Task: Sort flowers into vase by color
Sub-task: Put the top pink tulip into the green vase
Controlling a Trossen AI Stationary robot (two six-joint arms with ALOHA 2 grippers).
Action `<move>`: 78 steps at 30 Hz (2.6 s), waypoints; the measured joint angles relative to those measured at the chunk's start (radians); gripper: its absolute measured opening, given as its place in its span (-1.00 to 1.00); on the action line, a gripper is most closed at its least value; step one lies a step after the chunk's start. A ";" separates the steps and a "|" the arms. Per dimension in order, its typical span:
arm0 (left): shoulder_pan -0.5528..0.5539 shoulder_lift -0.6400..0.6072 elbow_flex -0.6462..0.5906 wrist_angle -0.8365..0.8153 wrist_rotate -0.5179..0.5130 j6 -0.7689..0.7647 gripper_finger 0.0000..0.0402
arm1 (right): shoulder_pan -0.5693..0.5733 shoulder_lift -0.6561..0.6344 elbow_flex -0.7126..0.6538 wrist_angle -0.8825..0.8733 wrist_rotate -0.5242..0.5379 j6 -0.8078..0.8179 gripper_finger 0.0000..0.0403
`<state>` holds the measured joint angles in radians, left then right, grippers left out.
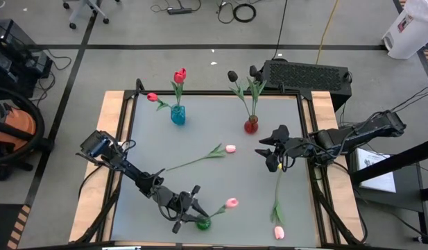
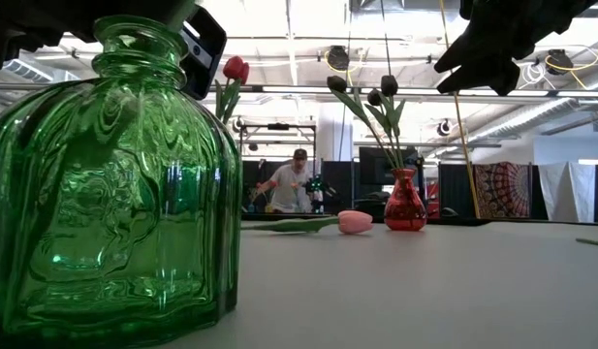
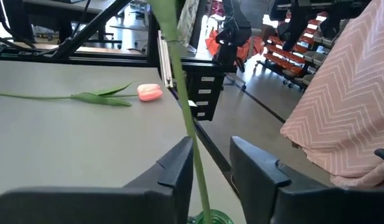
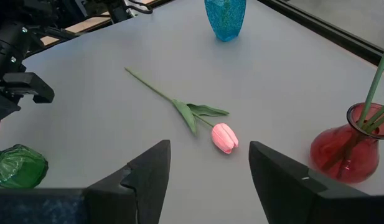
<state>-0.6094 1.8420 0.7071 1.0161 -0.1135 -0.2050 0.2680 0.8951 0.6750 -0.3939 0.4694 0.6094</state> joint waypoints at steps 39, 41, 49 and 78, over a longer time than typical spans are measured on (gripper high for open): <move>0.002 -0.175 0.001 -0.286 -0.175 0.007 -0.35 | 0.000 0.000 0.000 0.000 0.000 0.000 0.04; 0.002 -0.206 0.001 -0.322 -0.189 0.007 -0.35 | 0.000 0.000 0.000 0.000 0.000 0.000 0.04; 0.001 -0.345 0.001 -0.480 -0.275 0.002 -0.35 | 0.000 0.000 0.000 0.000 0.000 0.000 0.04; 0.089 -0.817 0.125 -1.127 -0.347 -0.104 -0.35 | 0.000 0.000 0.000 0.000 0.000 0.000 0.04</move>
<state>-0.5208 1.0253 0.8318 -0.1108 -0.4603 -0.3092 0.2680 0.8948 0.6750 -0.3939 0.4697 0.6094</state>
